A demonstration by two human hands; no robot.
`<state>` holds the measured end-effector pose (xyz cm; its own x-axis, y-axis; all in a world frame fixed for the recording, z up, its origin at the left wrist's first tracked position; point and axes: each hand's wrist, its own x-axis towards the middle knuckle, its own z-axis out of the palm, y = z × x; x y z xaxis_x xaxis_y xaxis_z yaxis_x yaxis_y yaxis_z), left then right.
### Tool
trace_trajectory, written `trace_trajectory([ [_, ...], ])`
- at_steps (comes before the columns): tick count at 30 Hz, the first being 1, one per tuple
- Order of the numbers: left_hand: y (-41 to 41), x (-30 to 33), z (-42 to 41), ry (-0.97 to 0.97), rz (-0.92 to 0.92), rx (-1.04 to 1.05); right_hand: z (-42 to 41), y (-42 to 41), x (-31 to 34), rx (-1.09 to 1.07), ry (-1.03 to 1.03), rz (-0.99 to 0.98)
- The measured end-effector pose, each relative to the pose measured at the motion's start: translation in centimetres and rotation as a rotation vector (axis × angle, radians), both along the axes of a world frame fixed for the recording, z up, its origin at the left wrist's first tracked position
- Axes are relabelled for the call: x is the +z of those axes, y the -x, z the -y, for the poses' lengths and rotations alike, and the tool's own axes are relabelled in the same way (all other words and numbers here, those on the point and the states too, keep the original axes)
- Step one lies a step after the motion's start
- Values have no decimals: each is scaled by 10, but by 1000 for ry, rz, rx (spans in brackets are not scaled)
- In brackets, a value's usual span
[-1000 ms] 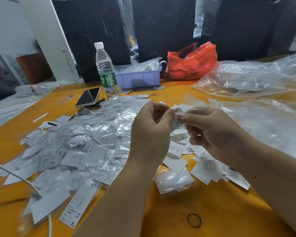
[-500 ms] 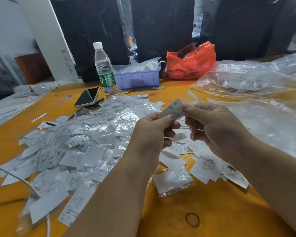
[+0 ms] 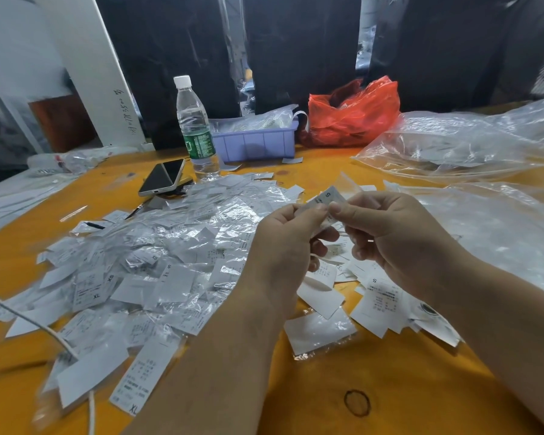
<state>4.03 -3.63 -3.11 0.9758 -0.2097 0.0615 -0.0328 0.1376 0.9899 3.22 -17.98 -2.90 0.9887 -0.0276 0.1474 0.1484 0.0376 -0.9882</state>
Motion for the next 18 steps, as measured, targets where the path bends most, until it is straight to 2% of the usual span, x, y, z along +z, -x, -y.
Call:
trace_trajectory([
  [4,-1,0,-2,8,-5,-13,0,0,1,34,37,-38],
  [8,-2,2,-4,88,-168,-109,-1,1,2,109,66,-75],
  [10,-3,1,-4,119,-194,-114,-1,2,2,117,95,-75],
  [18,-7,3,-7,58,-65,61,3,-2,3,-49,3,-26],
])
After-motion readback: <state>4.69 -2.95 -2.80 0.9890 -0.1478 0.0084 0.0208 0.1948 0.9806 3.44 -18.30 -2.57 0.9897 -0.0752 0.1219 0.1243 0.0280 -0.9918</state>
